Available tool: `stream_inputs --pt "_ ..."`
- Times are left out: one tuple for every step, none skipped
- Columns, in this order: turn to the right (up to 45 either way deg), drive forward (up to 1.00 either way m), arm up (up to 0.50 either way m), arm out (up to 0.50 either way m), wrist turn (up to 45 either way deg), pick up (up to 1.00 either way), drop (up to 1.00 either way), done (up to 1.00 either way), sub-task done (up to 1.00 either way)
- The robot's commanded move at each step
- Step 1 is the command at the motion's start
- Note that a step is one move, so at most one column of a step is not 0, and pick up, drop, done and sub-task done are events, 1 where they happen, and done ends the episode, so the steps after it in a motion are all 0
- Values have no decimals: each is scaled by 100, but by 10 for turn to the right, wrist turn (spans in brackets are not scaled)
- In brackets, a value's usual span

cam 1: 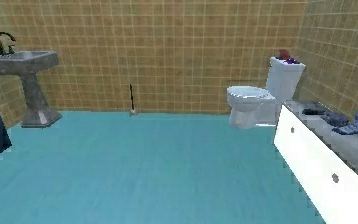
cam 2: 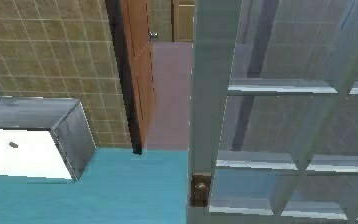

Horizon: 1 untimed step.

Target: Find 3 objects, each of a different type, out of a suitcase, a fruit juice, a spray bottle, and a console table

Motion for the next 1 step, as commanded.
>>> stream_inputs --pt "420 0 0 0 0 0 0 0 0"
